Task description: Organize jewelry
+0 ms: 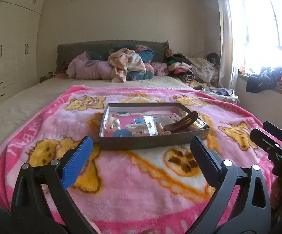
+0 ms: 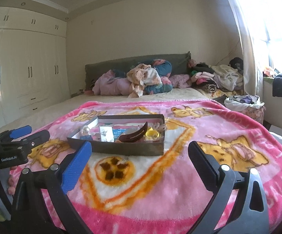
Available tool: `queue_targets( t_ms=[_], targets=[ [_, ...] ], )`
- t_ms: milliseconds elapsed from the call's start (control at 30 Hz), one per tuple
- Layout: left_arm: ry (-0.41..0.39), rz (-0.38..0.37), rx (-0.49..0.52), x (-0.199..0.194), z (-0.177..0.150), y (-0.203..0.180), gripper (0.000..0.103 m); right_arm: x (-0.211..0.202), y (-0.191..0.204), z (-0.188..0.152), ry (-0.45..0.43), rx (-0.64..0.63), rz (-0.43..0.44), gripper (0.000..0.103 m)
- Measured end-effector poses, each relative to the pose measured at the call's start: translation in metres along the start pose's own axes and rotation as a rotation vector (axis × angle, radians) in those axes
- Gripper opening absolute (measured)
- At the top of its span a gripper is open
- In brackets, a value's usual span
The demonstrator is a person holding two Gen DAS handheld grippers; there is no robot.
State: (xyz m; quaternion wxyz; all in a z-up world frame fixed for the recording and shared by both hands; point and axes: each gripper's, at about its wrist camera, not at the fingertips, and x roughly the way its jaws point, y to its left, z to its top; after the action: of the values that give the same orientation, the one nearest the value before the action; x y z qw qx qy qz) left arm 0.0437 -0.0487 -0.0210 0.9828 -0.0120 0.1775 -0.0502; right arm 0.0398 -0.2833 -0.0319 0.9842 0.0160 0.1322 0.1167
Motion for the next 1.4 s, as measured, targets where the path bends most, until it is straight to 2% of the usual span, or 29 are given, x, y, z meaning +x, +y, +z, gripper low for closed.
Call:
queue_targets(
  t_ms=[167, 367, 1400],
  targets=[
    [0.000, 0.009, -0.003, 0.005, -0.004, 0.003, 0.092, 0.009, 0.004, -0.004, -0.010, -0.018, 0.004, 0.096],
    [0.020, 0.016, -0.007, 0.011, -0.010, 0.006, 0.092, 0.015, 0.006, -0.013, 0.017, -0.015, 0.011, 0.097],
    [0.041, 0.025, -0.012, 0.015, -0.015, 0.007, 0.092, 0.013, 0.003, -0.018, 0.019, 0.005, 0.001, 0.097]
  ],
)
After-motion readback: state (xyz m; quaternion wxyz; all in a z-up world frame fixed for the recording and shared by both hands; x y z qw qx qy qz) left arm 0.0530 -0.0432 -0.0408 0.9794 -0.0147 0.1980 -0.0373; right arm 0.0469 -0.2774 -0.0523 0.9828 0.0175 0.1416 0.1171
